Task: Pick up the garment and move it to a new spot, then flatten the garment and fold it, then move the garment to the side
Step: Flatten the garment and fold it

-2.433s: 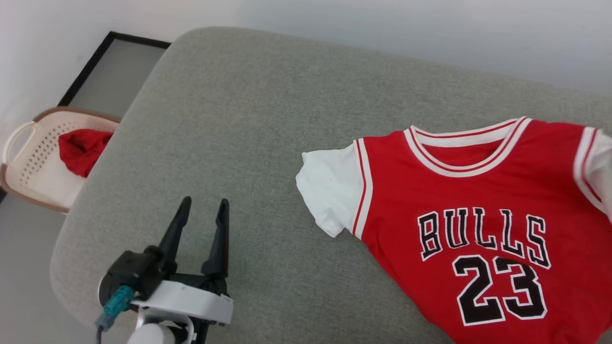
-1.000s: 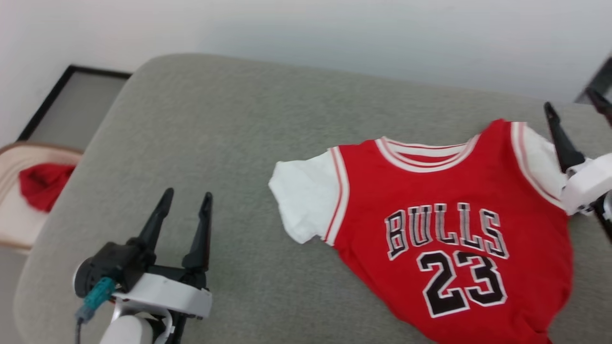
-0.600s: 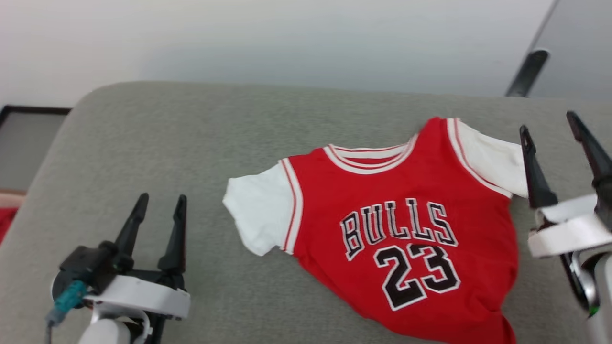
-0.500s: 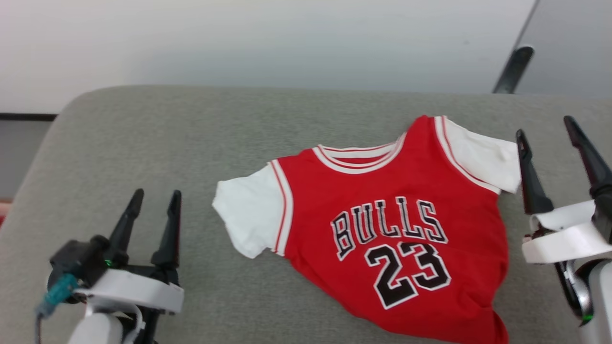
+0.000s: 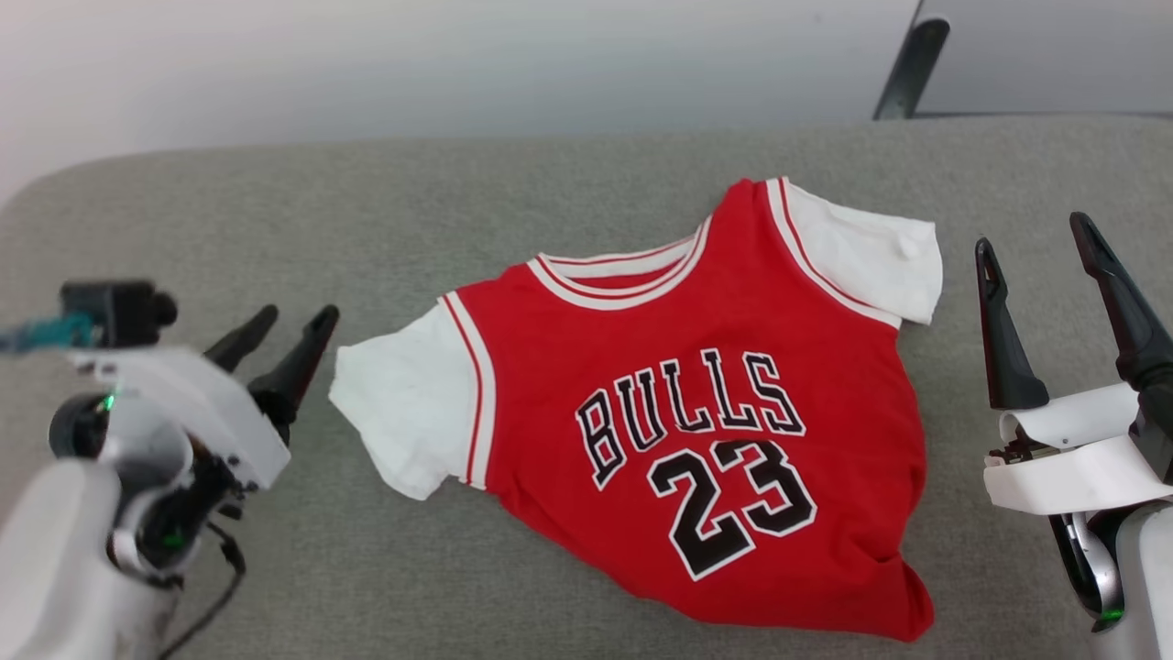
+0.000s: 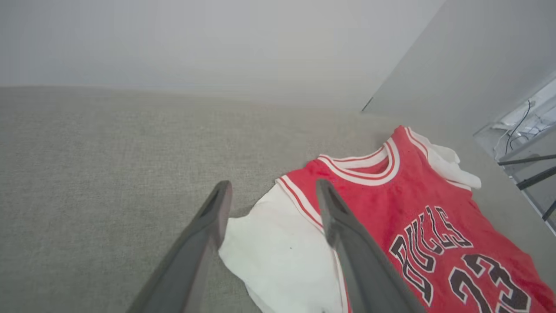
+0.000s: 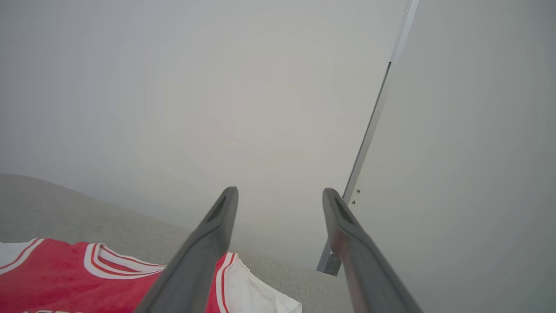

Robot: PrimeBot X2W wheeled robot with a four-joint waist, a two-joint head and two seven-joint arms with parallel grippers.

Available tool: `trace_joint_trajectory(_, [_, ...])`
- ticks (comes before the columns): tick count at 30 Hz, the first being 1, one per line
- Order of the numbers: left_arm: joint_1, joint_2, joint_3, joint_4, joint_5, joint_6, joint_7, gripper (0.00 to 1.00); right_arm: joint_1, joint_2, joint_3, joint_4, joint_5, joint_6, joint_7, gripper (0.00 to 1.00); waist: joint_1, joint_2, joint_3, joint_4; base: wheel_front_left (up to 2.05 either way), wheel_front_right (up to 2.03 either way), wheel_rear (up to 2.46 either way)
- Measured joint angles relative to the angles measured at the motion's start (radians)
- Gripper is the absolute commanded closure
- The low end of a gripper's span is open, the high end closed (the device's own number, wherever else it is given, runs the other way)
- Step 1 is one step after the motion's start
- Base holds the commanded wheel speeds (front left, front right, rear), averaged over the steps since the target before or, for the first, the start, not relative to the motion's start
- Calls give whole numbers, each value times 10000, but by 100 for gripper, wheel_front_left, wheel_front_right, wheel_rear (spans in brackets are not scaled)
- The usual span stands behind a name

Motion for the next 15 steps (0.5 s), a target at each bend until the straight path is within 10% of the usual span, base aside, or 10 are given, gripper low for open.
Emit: trace_joint_trajectory(15, [-2107,608,-1124,2353,-443,1041,4729,0,-71,-10,56,-52,102,0,0,0,0,0,835,-585,0,0,0])
